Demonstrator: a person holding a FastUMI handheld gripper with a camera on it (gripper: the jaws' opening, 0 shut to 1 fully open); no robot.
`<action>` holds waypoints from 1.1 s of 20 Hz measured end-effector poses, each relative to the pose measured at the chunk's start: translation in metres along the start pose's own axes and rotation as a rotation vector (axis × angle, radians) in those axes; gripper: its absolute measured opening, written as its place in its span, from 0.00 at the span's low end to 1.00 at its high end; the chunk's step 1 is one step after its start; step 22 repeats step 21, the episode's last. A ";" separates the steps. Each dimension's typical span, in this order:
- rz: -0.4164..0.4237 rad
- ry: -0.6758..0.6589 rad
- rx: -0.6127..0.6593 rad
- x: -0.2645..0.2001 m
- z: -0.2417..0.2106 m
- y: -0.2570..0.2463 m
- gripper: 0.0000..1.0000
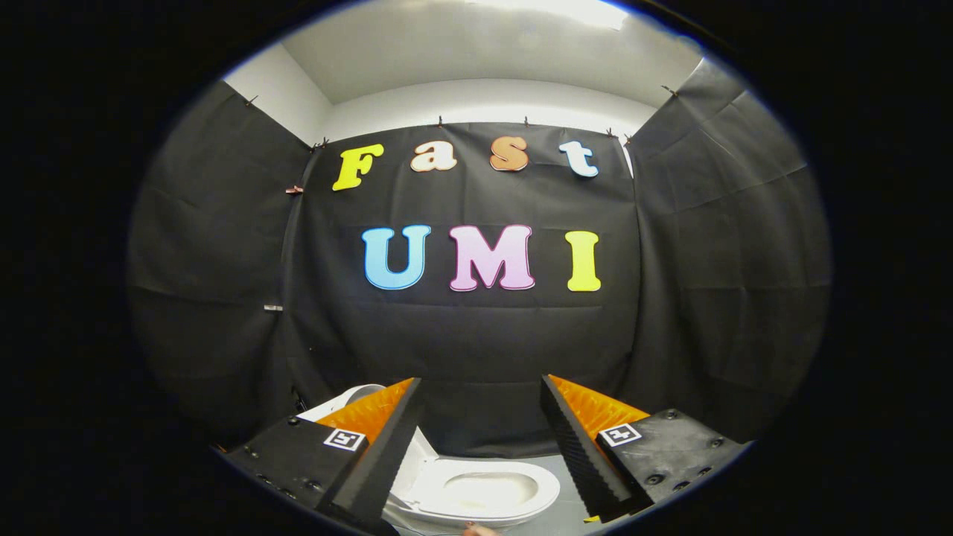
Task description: Open the toilet lid.
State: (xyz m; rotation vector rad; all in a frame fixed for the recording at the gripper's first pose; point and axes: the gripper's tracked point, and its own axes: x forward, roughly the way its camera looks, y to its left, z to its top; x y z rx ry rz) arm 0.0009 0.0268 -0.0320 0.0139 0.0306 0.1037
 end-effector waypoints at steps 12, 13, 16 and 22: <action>0.025 -0.009 0.011 -0.004 0.006 0.006 0.98; 0.025 -0.006 0.011 -0.004 0.005 0.005 0.98; 0.026 -0.005 0.018 -0.005 0.007 0.006 0.98; 0.036 -0.008 0.020 -0.006 0.008 0.010 0.98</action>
